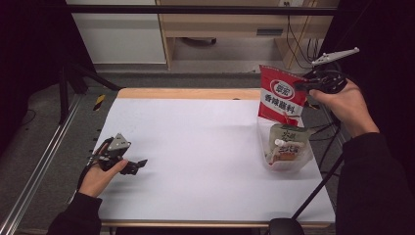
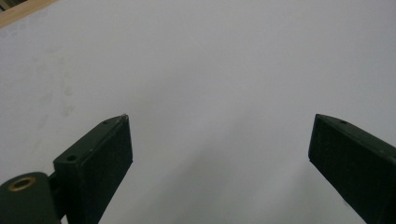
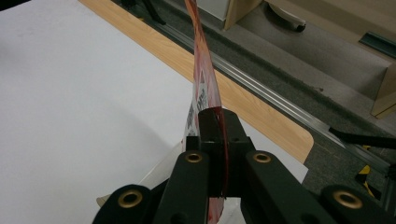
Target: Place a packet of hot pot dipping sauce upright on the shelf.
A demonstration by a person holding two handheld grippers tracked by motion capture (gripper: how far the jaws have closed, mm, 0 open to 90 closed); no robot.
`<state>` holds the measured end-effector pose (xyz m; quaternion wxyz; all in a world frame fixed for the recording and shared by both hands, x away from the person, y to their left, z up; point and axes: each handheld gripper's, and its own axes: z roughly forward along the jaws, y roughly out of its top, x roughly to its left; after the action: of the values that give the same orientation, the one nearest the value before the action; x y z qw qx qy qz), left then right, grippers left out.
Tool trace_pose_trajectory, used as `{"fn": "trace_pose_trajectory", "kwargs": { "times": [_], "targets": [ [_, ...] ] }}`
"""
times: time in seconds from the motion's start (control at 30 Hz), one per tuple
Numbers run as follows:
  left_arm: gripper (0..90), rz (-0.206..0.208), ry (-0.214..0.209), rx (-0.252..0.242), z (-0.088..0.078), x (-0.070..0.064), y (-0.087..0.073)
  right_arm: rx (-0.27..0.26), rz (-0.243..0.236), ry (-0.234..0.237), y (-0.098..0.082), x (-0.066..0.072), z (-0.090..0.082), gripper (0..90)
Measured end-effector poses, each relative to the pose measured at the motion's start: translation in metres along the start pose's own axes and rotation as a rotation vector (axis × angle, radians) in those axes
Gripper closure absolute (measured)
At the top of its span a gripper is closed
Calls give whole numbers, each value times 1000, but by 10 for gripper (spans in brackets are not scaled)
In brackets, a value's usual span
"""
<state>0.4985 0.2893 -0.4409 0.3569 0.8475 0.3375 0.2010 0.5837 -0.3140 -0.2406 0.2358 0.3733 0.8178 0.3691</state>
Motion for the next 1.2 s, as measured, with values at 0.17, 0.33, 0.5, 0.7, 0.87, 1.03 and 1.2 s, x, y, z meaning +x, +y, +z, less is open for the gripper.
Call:
{"fn": "trace_pose_trajectory", "kwargs": {
  "times": [0.17,0.33,0.5,0.7,0.87,1.03,1.2],
  "targets": [
    [62,6,-6,7,2,-2,0,9,13,-8,-7,-1,5,900],
    [62,9,-6,8,2,-2,-1,16,28,-7,-16,-3,11,900],
    [62,6,-6,10,4,-2,-1,17,41,-1,-27,-5,18,900],
    [62,11,-8,13,4,-3,0,19,52,1,-38,-5,23,900],
    [62,10,-10,13,6,-4,0,1,78,8,-52,-9,25,900],
    [62,18,-13,17,7,-5,1,-1,112,-7,-64,-13,21,900],
    [62,19,-12,22,8,-7,0,3,133,-26,-76,-14,15,892]
  ]
}}
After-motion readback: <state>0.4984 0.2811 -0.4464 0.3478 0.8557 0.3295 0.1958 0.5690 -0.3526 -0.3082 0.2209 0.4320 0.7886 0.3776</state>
